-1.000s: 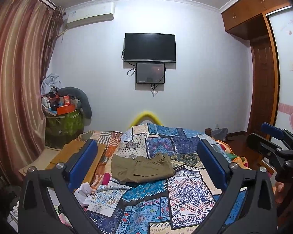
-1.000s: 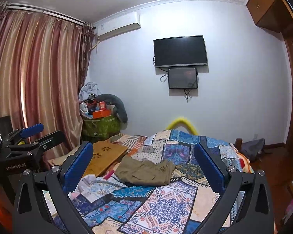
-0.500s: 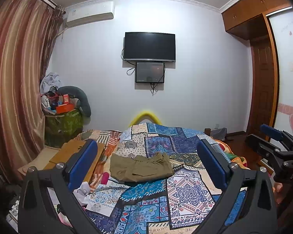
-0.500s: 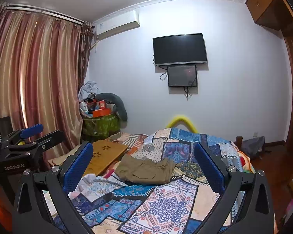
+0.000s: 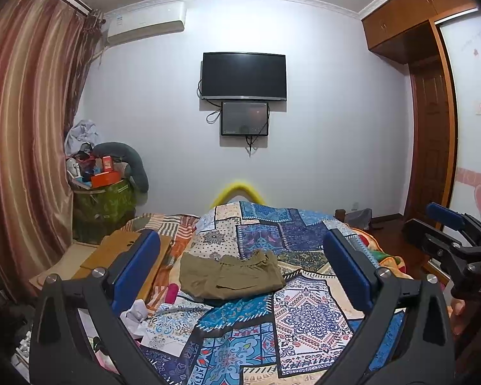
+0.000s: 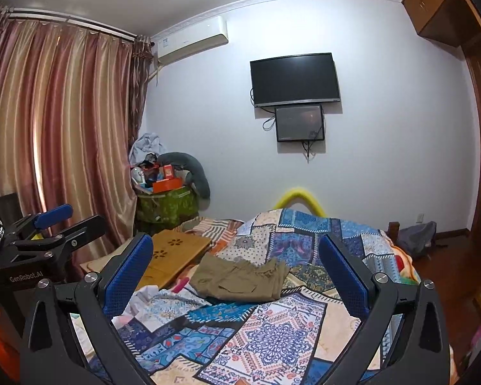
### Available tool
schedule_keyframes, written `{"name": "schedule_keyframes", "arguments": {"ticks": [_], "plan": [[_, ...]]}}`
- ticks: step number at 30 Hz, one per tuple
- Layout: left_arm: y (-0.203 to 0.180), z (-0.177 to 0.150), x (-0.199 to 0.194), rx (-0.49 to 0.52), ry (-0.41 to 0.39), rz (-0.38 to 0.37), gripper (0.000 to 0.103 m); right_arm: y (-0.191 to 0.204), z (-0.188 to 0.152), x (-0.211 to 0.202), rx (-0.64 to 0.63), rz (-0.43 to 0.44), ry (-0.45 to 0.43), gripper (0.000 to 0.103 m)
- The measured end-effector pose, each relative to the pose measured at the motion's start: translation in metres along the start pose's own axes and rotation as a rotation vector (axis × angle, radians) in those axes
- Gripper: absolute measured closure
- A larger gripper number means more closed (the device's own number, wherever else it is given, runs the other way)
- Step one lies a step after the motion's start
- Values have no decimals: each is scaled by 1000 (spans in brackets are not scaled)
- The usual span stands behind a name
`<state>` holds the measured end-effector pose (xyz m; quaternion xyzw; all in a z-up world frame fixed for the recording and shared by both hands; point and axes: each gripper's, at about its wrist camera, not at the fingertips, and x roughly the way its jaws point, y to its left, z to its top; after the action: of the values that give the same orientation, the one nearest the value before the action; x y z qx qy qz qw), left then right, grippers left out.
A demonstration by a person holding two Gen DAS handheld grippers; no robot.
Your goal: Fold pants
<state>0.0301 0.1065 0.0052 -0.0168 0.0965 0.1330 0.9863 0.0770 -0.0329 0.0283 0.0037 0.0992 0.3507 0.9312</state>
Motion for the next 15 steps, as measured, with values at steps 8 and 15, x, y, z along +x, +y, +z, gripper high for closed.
{"name": "schedule_keyframes", "arguments": {"ticks": [8,15], "plan": [[-1,1,1,7,1,-11,0,-2,0,-1,12,-10,-1,0],[1,1,1,9,11,-26,0,-4,0,-2,23,-15,-1,0]]}}
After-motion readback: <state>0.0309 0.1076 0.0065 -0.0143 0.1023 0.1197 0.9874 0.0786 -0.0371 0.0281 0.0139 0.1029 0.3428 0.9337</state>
